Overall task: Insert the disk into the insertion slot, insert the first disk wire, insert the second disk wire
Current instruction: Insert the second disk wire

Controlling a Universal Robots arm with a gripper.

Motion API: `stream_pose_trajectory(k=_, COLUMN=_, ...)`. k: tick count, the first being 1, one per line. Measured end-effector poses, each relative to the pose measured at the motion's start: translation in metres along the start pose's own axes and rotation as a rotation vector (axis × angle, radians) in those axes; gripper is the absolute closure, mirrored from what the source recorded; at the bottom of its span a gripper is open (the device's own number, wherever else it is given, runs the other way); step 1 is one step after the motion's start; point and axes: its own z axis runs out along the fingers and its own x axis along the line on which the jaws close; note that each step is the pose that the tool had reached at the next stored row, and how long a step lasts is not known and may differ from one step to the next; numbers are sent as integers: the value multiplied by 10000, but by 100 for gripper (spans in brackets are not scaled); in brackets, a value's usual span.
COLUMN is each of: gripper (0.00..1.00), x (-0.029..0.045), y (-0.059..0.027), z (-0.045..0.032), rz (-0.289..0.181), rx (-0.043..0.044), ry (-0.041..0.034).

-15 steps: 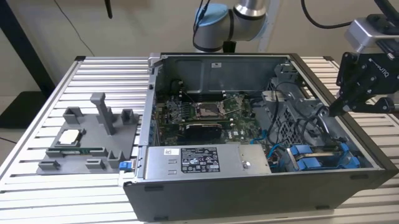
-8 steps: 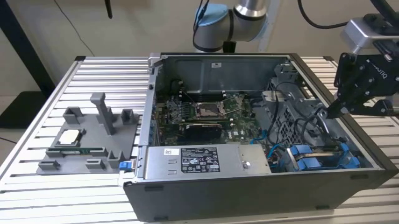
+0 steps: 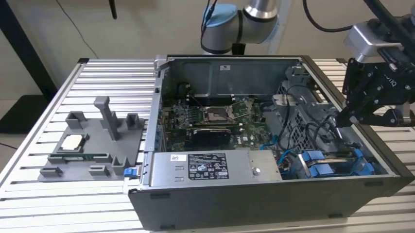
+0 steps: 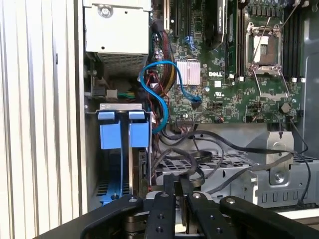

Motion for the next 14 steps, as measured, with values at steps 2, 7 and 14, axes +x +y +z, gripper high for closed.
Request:
stream_pose_trajectory(k=2, gripper=84, x=9, y=67, z=0, rz=-14, rx=85, ry=-1)
stream_pose_trajectory(k=7, gripper=84, x=15, y=206, z=3, rz=-43, rx=245, ry=12)
stream_pose_trajectory(k=14, gripper=84, x=33, y=255, z=90, rz=-50, rx=266, ry=122)
